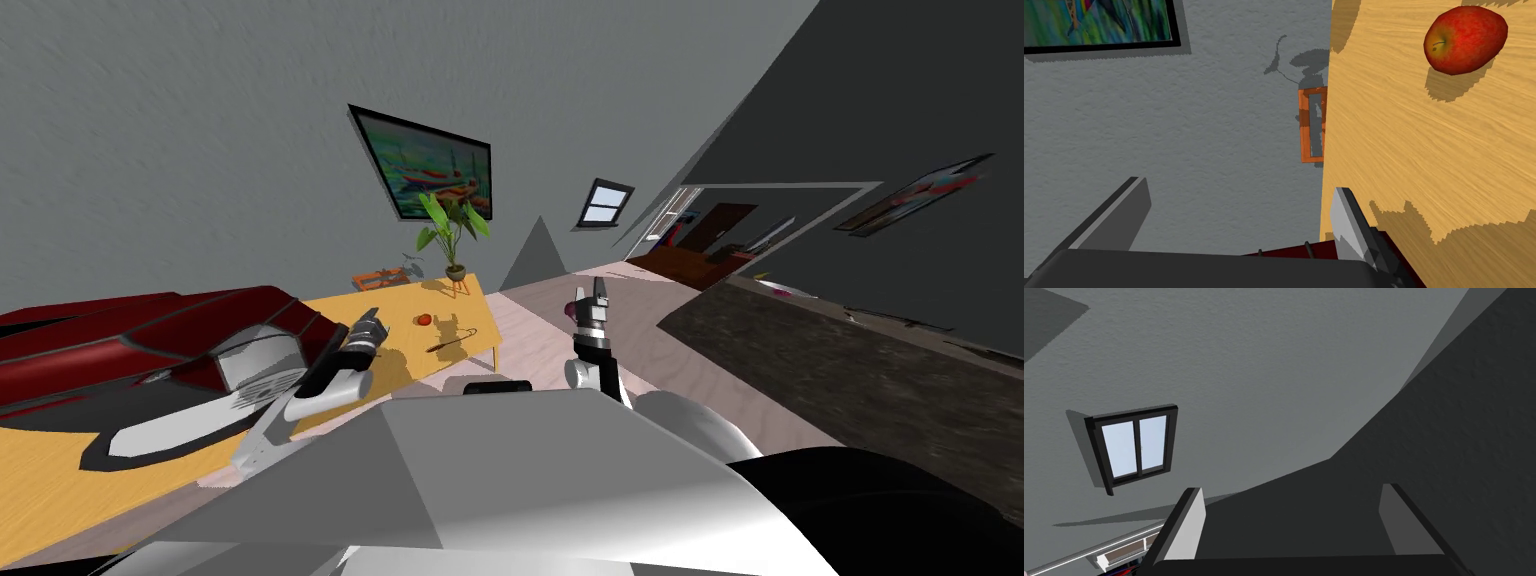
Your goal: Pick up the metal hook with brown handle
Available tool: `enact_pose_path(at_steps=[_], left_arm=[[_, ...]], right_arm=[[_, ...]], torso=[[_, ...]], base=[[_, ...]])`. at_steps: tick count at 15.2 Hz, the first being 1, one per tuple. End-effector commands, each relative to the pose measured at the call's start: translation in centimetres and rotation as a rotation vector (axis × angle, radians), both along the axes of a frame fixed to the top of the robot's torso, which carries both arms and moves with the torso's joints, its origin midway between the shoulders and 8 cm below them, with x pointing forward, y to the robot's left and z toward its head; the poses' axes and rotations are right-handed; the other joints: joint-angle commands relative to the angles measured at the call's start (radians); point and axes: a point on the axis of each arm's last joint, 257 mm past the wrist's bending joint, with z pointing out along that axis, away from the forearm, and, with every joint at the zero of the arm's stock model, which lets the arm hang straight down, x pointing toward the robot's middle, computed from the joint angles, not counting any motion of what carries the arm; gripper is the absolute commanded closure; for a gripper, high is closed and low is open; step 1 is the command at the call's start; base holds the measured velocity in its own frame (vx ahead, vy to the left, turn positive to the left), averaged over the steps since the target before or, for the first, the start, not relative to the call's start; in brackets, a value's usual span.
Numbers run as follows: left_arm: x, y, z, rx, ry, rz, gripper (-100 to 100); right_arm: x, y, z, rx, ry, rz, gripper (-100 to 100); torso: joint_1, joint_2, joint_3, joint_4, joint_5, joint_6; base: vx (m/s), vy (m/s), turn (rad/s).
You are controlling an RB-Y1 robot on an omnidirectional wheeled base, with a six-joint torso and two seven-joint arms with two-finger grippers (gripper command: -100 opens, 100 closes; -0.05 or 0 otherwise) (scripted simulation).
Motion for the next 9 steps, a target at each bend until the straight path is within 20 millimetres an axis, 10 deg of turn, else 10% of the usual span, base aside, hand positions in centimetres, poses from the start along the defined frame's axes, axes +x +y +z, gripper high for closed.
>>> enact_pose_path(at_steps=[1, 9], left_arm=[[-0.7, 1.3, -1.9, -0.020, 0.058, 0.034, -100], [-3.6, 6.1, -7.3, -0.098, 0.225, 0.165, -100]], right_arm=[[0.0, 0.0, 0.0, 0.000, 0.000, 0.000, 0], [0.0, 0.0, 0.0, 0.000, 0.000, 0.000, 0]], torso=[[0.000, 0.000, 0.000, 0.000, 0.000, 0.000], [0.000, 0.000, 0.000, 0.000, 0.000, -0.001]], base=[[-0.008, -0.021, -0.245], [-0.005, -0.018, -0.155]])
